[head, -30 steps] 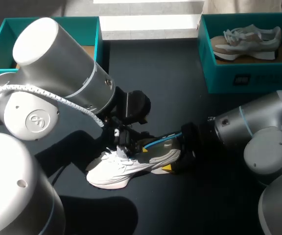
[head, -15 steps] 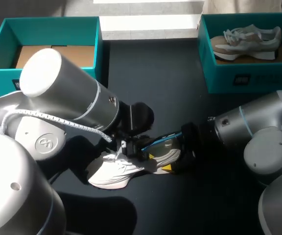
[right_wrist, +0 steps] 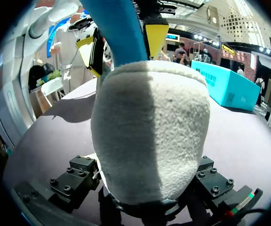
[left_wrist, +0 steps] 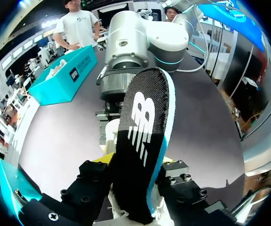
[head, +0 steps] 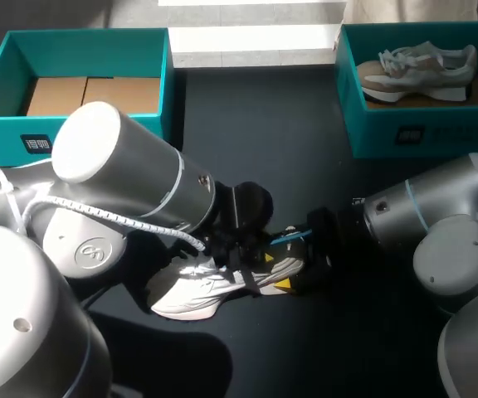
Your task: Take the shoe out of the shoebox, open the shoe tongue, remove and reinsert the insole, then place the shoe into the shoebox
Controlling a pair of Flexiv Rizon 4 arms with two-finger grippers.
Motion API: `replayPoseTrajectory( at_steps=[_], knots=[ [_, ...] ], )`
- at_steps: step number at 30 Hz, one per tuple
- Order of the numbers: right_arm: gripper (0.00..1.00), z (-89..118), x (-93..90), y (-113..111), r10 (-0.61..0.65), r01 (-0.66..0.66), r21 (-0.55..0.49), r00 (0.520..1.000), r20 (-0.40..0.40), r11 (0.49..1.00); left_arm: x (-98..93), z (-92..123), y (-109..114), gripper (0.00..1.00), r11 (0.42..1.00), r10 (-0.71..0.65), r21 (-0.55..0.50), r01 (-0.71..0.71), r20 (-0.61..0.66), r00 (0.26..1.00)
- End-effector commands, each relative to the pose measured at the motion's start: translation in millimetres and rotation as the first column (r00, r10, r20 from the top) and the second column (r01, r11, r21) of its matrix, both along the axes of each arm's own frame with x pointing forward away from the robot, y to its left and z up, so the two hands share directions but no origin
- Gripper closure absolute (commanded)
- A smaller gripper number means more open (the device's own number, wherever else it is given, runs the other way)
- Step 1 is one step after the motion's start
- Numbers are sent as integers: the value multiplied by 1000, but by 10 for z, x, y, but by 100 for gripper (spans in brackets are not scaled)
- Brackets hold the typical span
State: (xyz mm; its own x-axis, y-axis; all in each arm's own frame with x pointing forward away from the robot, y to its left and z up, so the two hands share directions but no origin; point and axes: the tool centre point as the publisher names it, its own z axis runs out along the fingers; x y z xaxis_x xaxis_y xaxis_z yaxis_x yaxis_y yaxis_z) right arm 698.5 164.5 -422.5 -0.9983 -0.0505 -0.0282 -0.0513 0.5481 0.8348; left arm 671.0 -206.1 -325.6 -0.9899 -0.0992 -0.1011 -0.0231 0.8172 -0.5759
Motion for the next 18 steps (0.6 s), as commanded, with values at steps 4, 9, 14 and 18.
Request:
replayPoseTrajectory(
  at_steps=[4, 9, 14, 18],
  knots=[
    [100, -46, 20, 23, -2, 2, -2, 1000, 2, 1000, -82, 43, 141, 100, 1000, 4, -10, -4, -9, 1000],
    [100, -46, 20, 23, -2, 2, -2, 1000, 2, 1000, -47, 185, 165, 100, 999, -21, -33, 20, -32, 999],
    [100, -46, 20, 23, -2, 2, -2, 1000, 2, 1000, 18, 431, 171, 100, 996, -64, -71, 59, -84, 994],
    [100, -46, 20, 23, -2, 2, -2, 1000, 2, 1000, 99, 642, 218, 100, 986, -93, -152, 70, -153, 984]
  ],
)
